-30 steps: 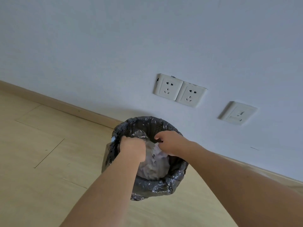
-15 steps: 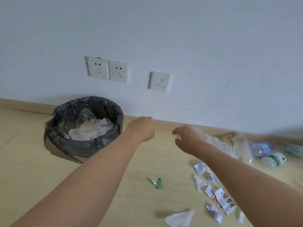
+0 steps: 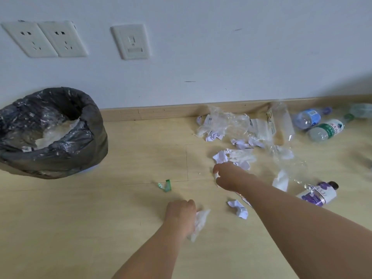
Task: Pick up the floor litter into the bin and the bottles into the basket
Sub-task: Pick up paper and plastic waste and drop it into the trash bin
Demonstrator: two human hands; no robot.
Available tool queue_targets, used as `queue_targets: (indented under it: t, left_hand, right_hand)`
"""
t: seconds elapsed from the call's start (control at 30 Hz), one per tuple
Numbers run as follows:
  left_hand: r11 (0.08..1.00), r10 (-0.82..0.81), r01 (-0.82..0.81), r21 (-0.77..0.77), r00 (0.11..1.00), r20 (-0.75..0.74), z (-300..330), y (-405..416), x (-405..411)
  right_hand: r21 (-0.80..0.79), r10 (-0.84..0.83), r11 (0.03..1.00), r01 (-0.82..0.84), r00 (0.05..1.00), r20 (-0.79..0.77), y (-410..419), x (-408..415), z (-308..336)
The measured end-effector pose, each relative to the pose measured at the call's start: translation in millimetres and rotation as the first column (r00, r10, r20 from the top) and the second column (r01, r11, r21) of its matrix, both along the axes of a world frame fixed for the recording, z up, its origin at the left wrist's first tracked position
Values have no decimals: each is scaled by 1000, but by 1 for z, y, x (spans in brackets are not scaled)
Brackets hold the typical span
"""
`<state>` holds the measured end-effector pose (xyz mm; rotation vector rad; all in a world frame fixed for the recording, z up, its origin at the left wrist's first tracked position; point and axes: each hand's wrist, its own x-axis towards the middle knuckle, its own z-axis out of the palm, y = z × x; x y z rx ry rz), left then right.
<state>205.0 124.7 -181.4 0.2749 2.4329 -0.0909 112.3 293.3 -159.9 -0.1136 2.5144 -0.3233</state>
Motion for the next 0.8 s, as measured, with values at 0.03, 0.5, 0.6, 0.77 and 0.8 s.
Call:
queue_targets:
  t: [0.03, 0.5, 0.6, 0.77, 0.8]
  left_hand:
    - [1000, -6, 6, 12, 1000, 26, -1, -1, 0]
    - [912, 405, -401, 89, 913, -44, 130, -164, -77]
    - [814, 548, -499, 298, 829, -108, 168, -198, -89]
    - [749, 636, -497, 437, 725, -265, 194, -265, -112]
    - [751, 641, -492, 439, 701, -311, 195, -279, -117]
  right_hand:
    - [2, 16, 1000, -16, 1000, -6, -4, 0, -4]
    - [-59, 327, 942, -330, 943, -66, -161, 11, -33]
    - [19, 328, 945, -327, 942, -77, -179, 22, -37]
    - [-20, 178, 983, -180, 980, -89, -192, 12, -22]
    - [-66, 118, 990, -126, 986, -119, -199, 2, -10]
